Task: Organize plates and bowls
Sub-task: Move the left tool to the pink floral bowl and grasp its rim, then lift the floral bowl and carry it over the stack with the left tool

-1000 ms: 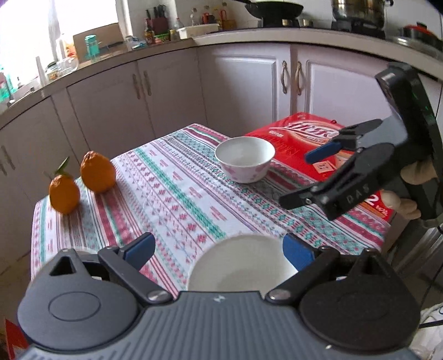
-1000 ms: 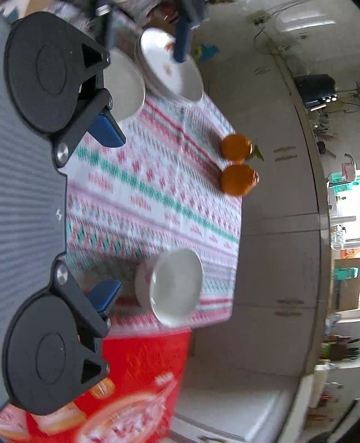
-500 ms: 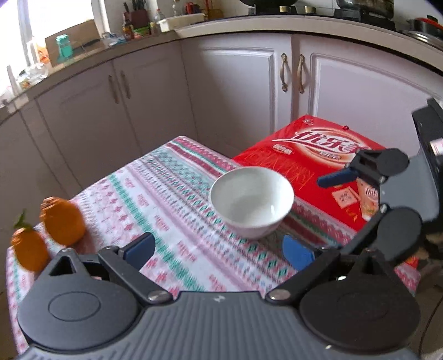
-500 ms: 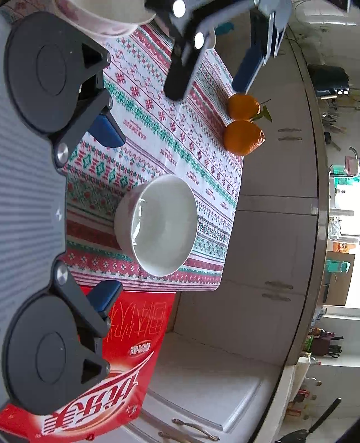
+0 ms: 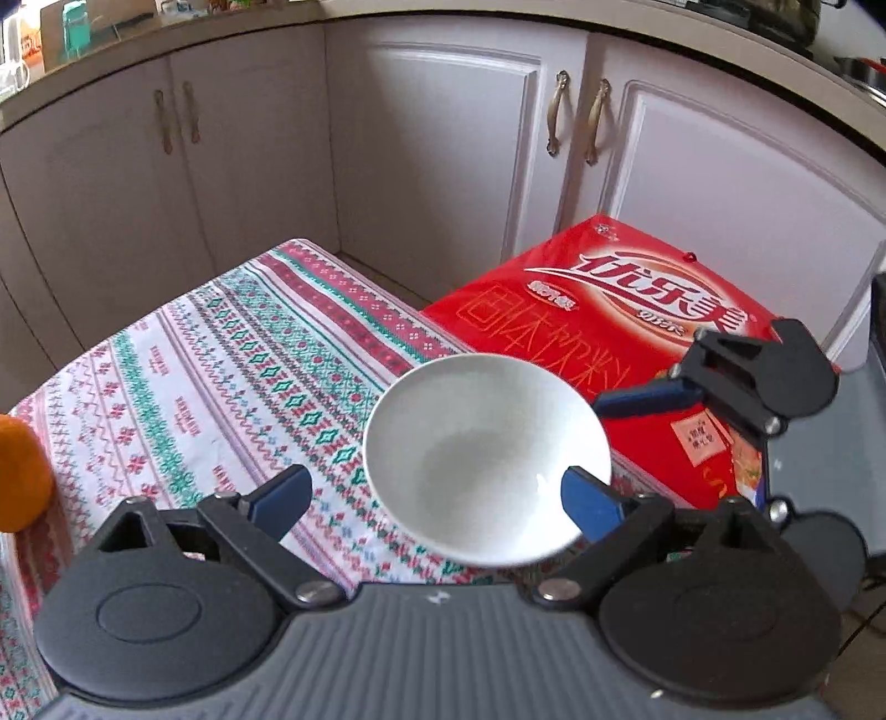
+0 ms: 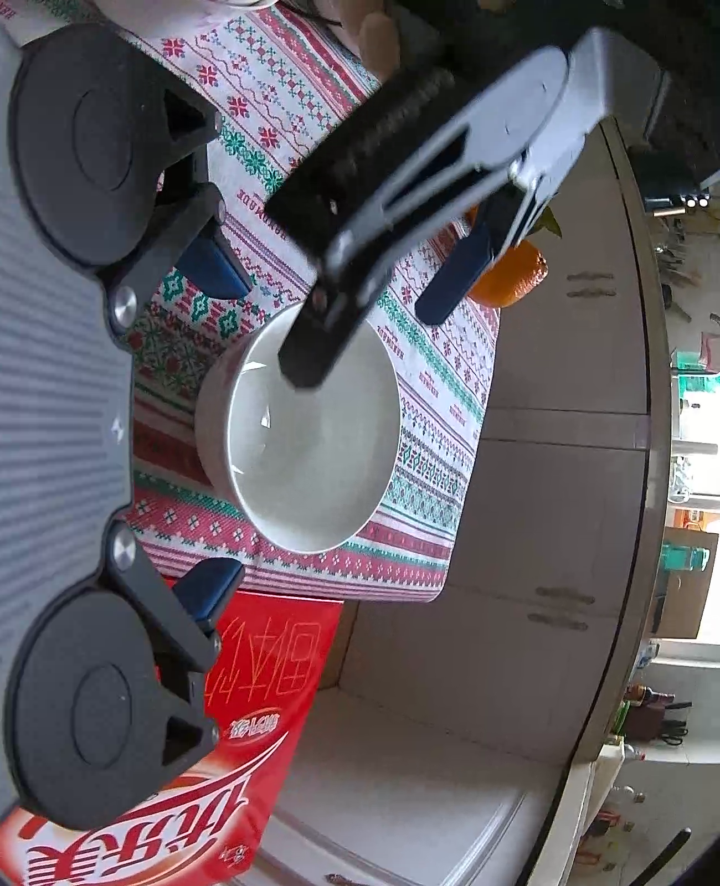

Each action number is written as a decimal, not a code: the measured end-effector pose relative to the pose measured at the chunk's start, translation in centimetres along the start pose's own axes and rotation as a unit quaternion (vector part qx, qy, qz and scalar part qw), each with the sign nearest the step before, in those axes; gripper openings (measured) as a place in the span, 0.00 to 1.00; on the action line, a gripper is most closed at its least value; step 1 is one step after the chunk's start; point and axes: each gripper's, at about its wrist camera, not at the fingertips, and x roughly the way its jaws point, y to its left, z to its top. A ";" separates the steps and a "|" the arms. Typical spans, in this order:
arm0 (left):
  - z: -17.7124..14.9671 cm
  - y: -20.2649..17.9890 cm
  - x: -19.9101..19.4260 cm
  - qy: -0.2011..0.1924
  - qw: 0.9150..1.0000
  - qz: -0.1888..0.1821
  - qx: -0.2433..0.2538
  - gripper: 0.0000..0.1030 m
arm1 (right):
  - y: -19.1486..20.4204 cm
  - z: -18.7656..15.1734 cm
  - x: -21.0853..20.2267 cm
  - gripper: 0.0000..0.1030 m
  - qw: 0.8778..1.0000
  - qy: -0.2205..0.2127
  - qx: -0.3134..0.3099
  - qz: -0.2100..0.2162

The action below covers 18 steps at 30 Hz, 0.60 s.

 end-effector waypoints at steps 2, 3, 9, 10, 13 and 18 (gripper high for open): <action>0.3 0.1 0.5 0.004 1.000 -0.008 0.000 0.84 | -0.1 0.1 0.2 0.89 1.000 0.002 0.002 0.004; 0.5 0.1 0.8 0.006 1.000 -0.011 0.001 0.79 | -0.1 0.1 0.2 0.89 1.000 0.001 0.000 0.006; 1.0 0.2 2.0 0.011 1.000 -0.022 -0.006 0.71 | 0.0 0.1 0.2 0.84 1.000 -0.003 -0.009 0.011; 1.1 0.3 2.1 0.012 1.000 -0.024 -0.006 0.71 | -0.1 0.1 0.3 0.83 1.000 -0.002 -0.009 0.011; 1.3 0.5 2.4 0.014 1.000 -0.026 -0.009 0.69 | -0.1 0.1 0.5 0.82 1.000 -0.002 -0.014 0.006; 1.4 0.7 2.7 0.020 0.999 -0.028 -0.010 0.66 | 0.0 0.0 0.4 0.82 1.000 -0.005 -0.017 0.005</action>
